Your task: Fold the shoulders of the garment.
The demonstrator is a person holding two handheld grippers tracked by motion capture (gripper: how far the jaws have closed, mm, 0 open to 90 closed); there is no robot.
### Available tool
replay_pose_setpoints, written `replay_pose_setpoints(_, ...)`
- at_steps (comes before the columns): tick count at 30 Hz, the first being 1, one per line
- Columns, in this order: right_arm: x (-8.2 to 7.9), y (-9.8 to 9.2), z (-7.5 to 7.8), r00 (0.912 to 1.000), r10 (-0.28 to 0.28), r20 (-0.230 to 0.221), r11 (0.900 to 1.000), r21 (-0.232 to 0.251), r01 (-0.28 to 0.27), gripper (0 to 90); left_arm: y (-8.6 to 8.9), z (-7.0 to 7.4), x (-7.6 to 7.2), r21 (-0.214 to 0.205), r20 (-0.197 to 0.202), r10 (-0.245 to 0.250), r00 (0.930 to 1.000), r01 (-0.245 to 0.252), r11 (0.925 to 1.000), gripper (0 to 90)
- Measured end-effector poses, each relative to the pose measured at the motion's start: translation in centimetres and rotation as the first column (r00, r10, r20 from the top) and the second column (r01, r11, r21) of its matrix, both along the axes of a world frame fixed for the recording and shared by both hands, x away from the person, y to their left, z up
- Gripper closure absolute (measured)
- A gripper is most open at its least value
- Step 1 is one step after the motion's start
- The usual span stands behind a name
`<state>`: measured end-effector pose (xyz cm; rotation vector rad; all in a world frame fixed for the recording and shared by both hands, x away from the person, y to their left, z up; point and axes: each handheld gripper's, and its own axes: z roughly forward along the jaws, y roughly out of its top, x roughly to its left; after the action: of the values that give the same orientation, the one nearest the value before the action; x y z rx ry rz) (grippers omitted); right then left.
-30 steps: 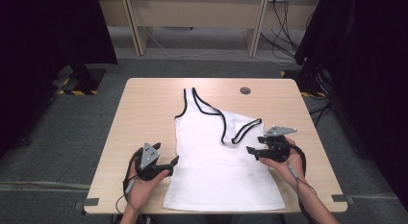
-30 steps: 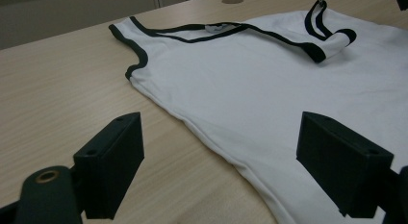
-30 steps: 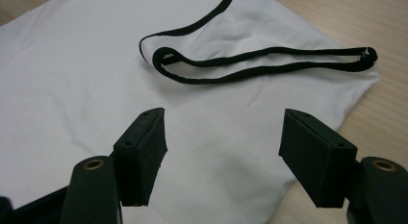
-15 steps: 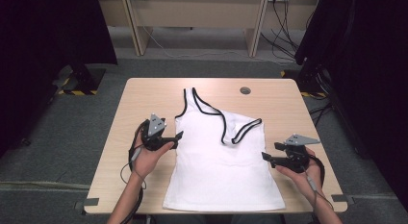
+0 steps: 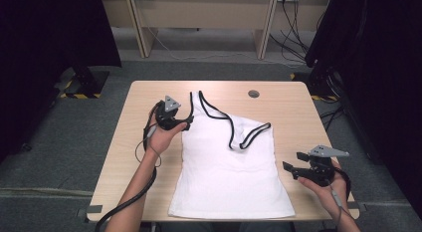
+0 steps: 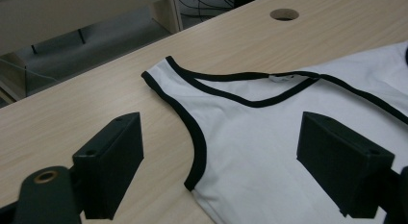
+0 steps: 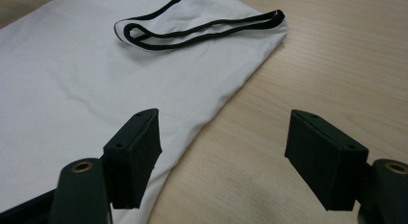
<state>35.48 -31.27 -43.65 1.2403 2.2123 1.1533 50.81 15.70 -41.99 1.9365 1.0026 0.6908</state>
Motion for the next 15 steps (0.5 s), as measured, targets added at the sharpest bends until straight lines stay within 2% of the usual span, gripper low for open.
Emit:
replay_pose_setpoints(4, -0.7, -0.5, 0.1, 0.9999, -0.009, 0.006, 1.0000, 0.004, 0.009, 28.3, -0.2, -0.3, 2.3, 0.005, -0.034, 0.011, 0.9994, -0.011, 0.9999, 15.8)
replay_pose_setpoints(5, -0.8, -0.6, 0.1, 0.9999, -0.012, 0.006, 0.9999, 0.005, 0.012, 28.3, -0.3, -0.5, 3.5, -0.002, -0.048, 0.023, 0.9986, -0.023, 0.9997, 15.8)
replay_pose_setpoints(6, -0.8, -0.6, 0.1, 0.9999, -0.012, 0.006, 0.9999, 0.005, 0.012, 28.3, -0.3, -0.5, 3.5, -0.002, -0.048, 0.023, 0.9986, -0.023, 0.9997, 15.9)
replay_pose_setpoints(10, -1.3, -1.1, 0.0, 0.9997, -0.026, 0.002, 0.9996, 0.014, 0.026, 28.3, -0.3, -1.2, 6.3, 0.021, -0.100, 0.053, 0.9936, -0.051, 0.9985, 16.2)
replay_pose_setpoints(15, -1.7, -1.3, -0.1, 0.9996, -0.028, -0.001, 0.9995, 0.013, 0.028, 28.3, -0.3, -1.8, 8.2, 0.010, -0.140, 0.080, 0.9869, -0.079, 0.9968, 17.1)
